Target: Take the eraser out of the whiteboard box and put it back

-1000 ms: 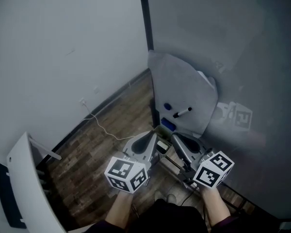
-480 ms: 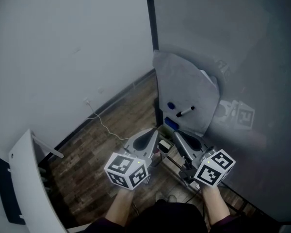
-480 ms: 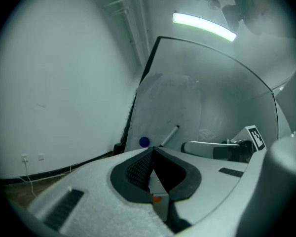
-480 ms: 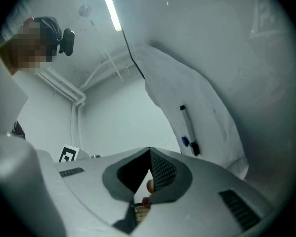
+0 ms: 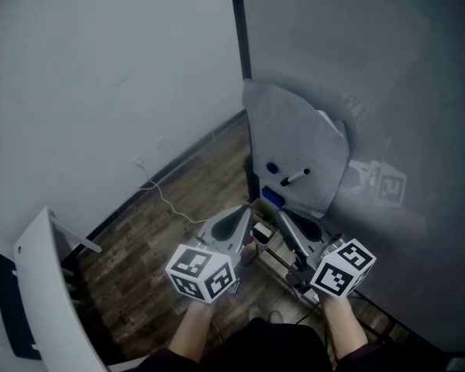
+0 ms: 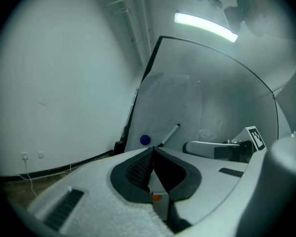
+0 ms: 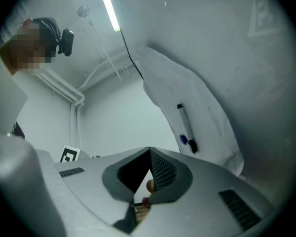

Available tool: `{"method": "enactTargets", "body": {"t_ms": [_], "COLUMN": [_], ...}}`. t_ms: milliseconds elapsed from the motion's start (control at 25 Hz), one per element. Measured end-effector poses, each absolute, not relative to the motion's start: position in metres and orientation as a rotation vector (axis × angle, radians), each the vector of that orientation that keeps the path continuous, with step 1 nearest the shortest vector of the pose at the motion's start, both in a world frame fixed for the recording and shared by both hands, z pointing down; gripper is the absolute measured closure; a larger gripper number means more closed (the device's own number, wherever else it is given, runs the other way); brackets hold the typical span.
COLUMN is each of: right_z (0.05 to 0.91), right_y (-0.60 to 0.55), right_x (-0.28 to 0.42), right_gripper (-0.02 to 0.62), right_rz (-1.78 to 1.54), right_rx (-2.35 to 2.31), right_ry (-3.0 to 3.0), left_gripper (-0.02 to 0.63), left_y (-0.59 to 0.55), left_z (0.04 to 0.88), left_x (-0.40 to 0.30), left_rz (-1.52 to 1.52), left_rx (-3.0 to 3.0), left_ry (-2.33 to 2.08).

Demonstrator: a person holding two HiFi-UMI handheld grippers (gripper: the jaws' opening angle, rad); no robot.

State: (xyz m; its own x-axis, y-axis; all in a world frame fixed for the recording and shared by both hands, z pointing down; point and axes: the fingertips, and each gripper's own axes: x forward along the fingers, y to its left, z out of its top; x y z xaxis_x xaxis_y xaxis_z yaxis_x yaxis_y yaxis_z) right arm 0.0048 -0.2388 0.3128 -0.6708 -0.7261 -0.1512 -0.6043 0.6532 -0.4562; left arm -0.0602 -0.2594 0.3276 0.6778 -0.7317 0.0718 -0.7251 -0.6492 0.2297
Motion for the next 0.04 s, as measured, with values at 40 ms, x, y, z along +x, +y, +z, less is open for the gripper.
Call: {"method": "enactTargets", "body": {"t_ms": [40], "right_z": [0.3133], "right_y": [-0.2388], "right_x": [0.0049], "right_gripper": [0.592], "right_rz": [-0.536], "right_rx": [-1.061], "right_ry": [2.553], "left_gripper": [0.6], "left_y": [-0.2597], "left_z": [0.3277], "left_x": [-0.0604], "left_rz": [-0.042], "left_rx": [2.651], "left_ry": [-1.173]}}
